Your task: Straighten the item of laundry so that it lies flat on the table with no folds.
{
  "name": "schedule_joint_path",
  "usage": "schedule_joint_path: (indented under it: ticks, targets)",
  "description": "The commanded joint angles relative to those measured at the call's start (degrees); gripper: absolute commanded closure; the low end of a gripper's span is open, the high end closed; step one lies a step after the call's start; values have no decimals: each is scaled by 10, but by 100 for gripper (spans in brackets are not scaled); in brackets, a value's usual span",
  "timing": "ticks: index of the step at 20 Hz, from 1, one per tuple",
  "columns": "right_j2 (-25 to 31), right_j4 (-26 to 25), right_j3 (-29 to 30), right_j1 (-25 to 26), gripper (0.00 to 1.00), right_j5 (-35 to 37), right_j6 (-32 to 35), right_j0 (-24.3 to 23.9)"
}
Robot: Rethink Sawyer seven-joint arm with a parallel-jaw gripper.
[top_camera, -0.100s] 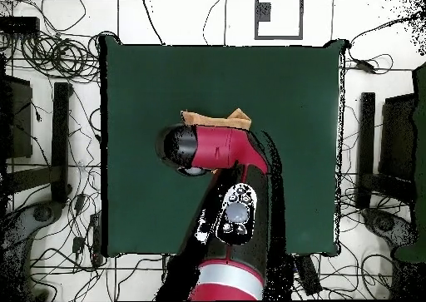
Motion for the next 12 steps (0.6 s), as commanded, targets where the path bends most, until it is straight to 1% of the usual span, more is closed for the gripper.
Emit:
schedule_joint_path:
  ticks: [1,6,12]
  targets:
    - [5,20,-20,41,0,-46,165,22]
    - [8,34,-33,64,0,-59,183,30]
    - [2,38,-49,81,0,-73,180,39]
